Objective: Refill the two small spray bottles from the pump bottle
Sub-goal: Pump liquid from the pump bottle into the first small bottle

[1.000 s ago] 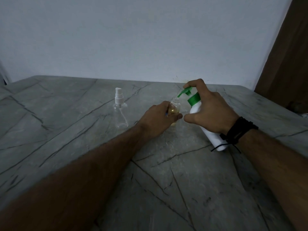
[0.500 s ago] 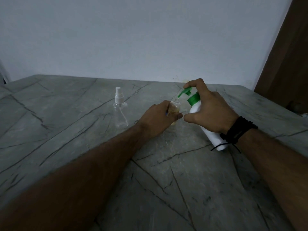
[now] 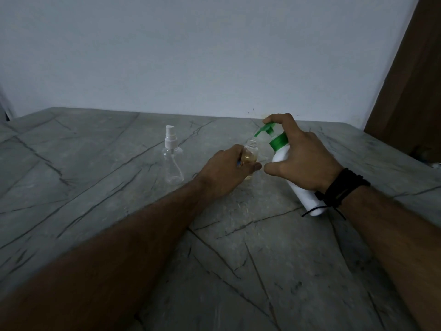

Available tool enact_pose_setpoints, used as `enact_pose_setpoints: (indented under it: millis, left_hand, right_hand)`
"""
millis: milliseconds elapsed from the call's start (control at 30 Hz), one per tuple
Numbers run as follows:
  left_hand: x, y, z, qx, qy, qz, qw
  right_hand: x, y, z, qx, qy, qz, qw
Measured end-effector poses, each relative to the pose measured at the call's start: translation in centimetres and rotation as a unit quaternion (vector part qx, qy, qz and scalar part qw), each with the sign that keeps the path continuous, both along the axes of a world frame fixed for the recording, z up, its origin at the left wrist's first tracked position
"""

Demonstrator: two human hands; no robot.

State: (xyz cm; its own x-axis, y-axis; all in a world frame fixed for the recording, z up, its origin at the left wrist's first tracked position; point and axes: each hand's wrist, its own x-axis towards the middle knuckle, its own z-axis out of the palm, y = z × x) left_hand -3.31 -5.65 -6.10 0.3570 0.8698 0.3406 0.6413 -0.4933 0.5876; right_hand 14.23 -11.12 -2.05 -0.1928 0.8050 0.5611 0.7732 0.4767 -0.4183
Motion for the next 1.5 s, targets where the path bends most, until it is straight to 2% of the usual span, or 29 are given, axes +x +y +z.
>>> enact_pose_setpoints:
  millis: [1500]
  left_hand:
    - [0.13, 0.01, 0.08, -0.002, 0.000, 0.001, 1.000]
  right_hand:
    - [0.05, 0.18, -0.13, 0.001, -0.002, 0.007, 1.000]
